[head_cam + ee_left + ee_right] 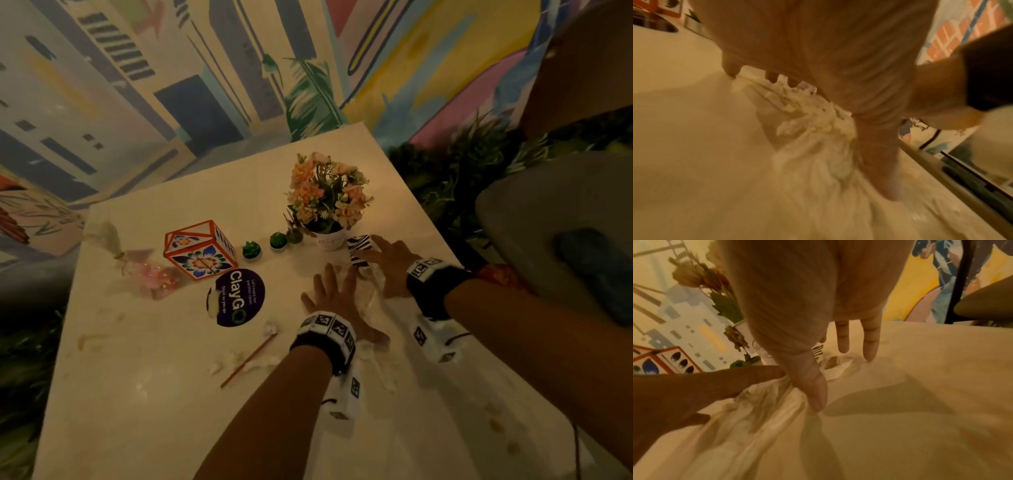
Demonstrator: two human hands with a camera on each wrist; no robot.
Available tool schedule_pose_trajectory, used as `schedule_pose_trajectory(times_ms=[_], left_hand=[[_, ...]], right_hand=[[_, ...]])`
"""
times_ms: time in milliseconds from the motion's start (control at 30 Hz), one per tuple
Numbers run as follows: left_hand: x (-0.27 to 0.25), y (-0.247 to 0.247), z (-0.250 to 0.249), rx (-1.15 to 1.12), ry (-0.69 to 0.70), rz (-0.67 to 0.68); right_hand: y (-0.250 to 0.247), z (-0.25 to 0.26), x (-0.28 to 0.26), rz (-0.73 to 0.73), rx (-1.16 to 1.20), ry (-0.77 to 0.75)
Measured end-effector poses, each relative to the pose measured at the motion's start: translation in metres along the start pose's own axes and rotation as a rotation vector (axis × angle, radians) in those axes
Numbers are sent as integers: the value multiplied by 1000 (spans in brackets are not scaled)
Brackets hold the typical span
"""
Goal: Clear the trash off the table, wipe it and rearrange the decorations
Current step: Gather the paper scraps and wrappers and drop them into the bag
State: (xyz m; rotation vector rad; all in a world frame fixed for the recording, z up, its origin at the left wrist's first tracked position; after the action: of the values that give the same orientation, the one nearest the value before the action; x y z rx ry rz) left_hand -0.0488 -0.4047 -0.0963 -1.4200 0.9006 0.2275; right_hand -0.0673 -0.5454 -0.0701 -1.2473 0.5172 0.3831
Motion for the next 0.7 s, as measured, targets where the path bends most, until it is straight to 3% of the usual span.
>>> schedule_pose_trajectory(times_ms=[100, 200, 500, 700], left_hand=[[-7, 0, -8, 70, 64, -166], [-17, -1, -9, -63, 185, -342], [-29, -8, 21, -163, 142, -206], [-39, -52, 93, -444, -14, -415]], right_hand=[[-3, 5, 9, -36, -51, -43], [-5, 10, 17, -66, -51, -64], [-1, 27, 21, -169, 28, -53], [-9, 17, 17, -329, 223, 60]])
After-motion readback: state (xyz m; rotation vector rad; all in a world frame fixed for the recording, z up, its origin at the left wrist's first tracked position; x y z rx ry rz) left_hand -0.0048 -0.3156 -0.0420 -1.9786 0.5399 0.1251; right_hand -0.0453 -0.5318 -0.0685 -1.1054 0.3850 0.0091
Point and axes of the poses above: each hand's wrist, its own x-axis towards the middle knuckle, its own y-axis out of the palm, z = x × y, the point moved 5 cm from there along x, towards the middle knuckle, and after that the axes turned 10 degrees about -y, right-handed, at the moved point
